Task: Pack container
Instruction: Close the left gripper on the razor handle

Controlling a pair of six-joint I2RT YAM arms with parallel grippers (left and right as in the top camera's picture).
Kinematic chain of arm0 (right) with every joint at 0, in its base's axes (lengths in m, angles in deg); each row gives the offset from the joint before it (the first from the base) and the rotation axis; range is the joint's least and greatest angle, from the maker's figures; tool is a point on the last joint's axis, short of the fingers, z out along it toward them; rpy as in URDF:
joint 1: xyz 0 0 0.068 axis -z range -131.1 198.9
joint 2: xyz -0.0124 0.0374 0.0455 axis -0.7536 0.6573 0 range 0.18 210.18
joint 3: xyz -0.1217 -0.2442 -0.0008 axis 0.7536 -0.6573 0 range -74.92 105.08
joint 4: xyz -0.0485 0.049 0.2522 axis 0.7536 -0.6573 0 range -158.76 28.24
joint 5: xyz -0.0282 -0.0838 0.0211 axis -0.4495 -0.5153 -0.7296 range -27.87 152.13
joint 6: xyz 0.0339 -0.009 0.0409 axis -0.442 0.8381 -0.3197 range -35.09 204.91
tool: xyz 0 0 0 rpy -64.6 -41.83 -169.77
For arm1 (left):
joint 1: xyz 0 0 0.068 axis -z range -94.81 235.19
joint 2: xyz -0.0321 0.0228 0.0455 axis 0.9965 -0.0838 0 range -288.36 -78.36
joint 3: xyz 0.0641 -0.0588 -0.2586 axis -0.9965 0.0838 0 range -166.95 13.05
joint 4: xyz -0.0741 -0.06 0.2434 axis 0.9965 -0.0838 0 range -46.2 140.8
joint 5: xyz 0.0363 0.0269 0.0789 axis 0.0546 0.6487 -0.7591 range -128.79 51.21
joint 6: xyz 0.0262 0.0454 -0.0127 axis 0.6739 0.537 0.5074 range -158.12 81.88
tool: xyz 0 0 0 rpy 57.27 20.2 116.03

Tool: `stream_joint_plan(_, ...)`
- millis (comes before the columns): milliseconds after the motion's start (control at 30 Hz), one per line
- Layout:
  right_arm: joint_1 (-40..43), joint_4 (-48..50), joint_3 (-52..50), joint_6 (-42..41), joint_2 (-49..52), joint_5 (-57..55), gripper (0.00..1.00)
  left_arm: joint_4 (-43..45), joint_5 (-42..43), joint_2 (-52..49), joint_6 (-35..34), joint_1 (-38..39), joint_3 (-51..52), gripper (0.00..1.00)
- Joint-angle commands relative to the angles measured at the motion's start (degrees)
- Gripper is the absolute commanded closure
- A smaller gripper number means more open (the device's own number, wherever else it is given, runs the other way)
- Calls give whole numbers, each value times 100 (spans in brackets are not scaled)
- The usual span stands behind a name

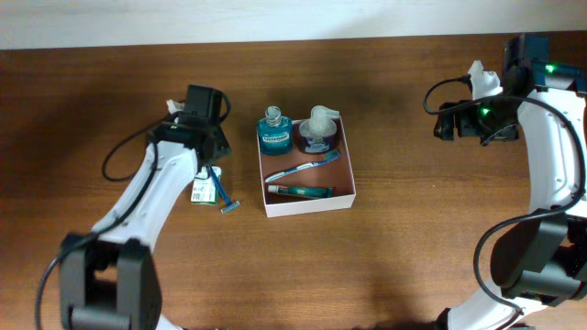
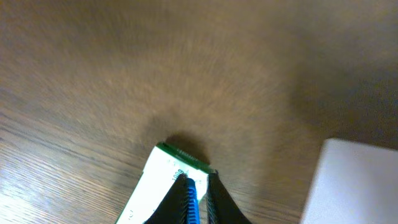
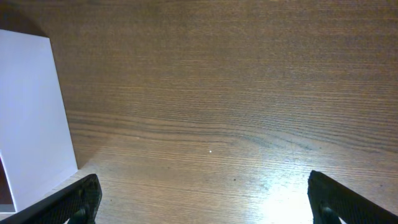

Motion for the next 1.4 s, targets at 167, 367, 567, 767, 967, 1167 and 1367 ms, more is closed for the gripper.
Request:
stream_joint_plan(167, 33, -2, 63, -33, -122, -33, 2, -350, 529, 339, 63, 2, -125, 60)
stream_joint_plan(367, 33, 0, 63, -33, -122, -33, 1, -616, 520, 87, 63, 2, -114, 59)
stream_joint_plan(567, 33, 0, 63, -33, -122, -33, 2, -649, 522, -247, 61, 2, -114, 59)
stream_joint_plan(767, 33, 0, 63, -33, -122, -33, 2, -643, 522, -570, 59, 2, -114, 60)
stream_joint_plan(967, 33, 0, 63, -33, -122, -33, 2, -584, 522, -693, 59, 2, -114, 59)
stream_joint_plan(1167, 33, 0, 63, -33, -122, -33, 1, -514, 518, -693, 61, 2, -114, 60)
stream_joint_plan(1367, 33, -2, 63, -33, -122, -33, 2, -452, 518, -693, 61, 2, -114, 59)
